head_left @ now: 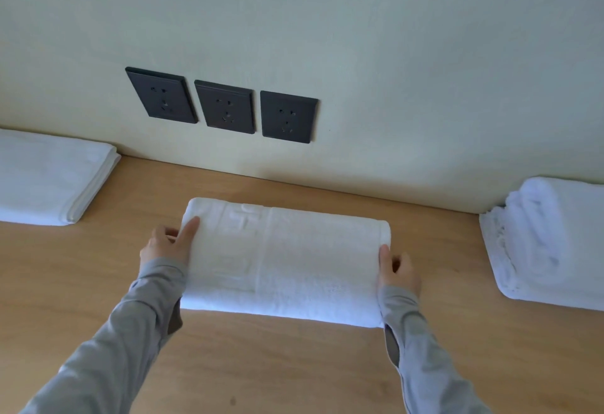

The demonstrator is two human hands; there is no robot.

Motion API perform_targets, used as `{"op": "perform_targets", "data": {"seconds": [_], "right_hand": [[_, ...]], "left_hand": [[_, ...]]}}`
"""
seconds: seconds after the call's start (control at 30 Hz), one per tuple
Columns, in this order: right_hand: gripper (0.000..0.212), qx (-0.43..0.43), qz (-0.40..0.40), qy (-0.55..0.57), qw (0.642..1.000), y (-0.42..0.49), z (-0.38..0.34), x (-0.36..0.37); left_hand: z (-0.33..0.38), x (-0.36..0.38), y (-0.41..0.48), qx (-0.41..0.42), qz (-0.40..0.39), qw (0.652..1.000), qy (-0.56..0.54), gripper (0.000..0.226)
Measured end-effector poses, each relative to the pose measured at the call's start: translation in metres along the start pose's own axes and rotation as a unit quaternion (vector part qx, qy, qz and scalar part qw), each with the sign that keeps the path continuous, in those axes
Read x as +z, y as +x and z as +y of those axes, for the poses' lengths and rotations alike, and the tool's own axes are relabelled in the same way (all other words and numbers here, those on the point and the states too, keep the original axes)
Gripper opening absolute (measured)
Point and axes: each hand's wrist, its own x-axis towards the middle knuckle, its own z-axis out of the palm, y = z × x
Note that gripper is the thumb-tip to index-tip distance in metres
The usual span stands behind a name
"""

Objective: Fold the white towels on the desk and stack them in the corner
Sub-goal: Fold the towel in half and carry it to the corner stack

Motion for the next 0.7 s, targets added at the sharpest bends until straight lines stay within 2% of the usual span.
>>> {"op": "perform_targets", "data": {"seconds": [0.13,0.23,0.3,0.37,0.4,0.47,0.53,0.7], "right_hand": [[0.037,0.008,-0.02,-0.003,1.0,0.005,0.0,0.0],[0.036,0.008,-0.048,0.005,0.999,0.01,-0.002,-0.011],[0.036,0.018,-0.024,0.036,0.999,0.018,-0.013,-0.02],[0.041,0.044,-0.025,0.069,0.996,0.029,-0.034,-0.024],[0.043,0.074,-0.049,0.077,0.993,0.035,-0.044,-0.023],[0.06,0.133,-0.097,0.049,0.985,0.043,-0.057,-0.016],[0.07,0.139,-0.094,0.03,0.985,0.045,-0.065,-0.007],[0.035,0.141,-0.033,0.023,0.989,0.048,-0.065,0.009]], "left_hand": [[0.002,0.002,0.005,0.003,-0.018,1.0,0.019,0.045],[0.004,-0.003,0.003,0.025,-0.018,0.999,-0.016,0.039],[0.013,-0.011,0.01,0.033,-0.02,0.999,-0.029,0.04],[0.031,-0.015,0.023,-0.001,-0.039,0.999,-0.033,0.045],[0.041,-0.015,0.029,-0.03,-0.053,0.997,-0.047,0.047],[0.055,-0.012,0.037,-0.089,-0.066,0.99,-0.082,0.051],[0.06,-0.009,0.039,-0.112,-0.056,0.989,-0.081,0.049],[0.051,-0.004,0.039,-0.066,-0.014,0.993,-0.095,0.025]]}}
